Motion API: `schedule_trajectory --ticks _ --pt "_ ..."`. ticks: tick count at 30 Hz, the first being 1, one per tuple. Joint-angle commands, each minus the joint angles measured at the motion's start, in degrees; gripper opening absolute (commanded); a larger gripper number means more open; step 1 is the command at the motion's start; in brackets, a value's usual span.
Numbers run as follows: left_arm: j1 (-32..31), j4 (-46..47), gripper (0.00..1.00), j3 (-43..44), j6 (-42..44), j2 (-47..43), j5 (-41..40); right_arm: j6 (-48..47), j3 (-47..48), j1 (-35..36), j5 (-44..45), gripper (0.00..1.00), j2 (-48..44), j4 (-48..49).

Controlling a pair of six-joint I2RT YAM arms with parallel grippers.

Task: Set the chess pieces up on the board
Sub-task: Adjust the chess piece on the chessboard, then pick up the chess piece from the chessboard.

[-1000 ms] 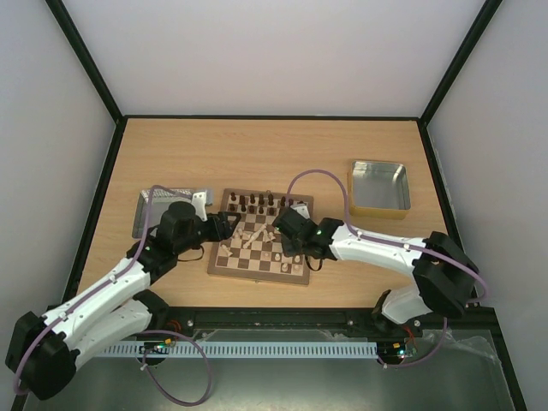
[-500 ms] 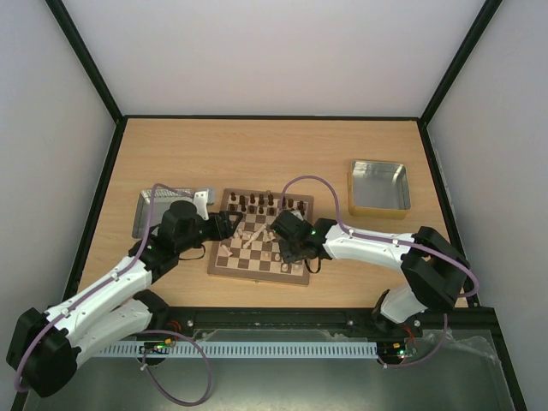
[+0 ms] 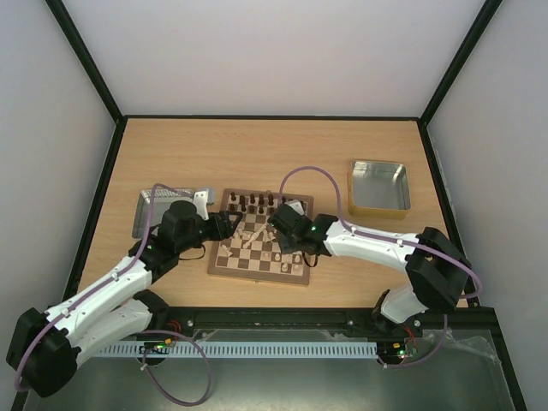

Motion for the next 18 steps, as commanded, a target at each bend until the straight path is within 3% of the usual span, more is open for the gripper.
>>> schedule_trajectory --ticks 1,9,18 --pt "0.28 0.48 0.66 -0.15 0.17 -0.38 -2.01 1.18 3.49 -0.24 2.39 0.23 0.88 3.82" --pt "0.28 -0.31 0.66 -1.33 -0.70 -1.56 -3.10 1.24 5.31 -0.27 -4.01 0.30 6.23 7.82" --pt "0.32 0.39 0.66 -2.24 -0.83 -2.12 -2.53 0.99 4.99 -0.24 -5.10 0.26 10.15 7.30"
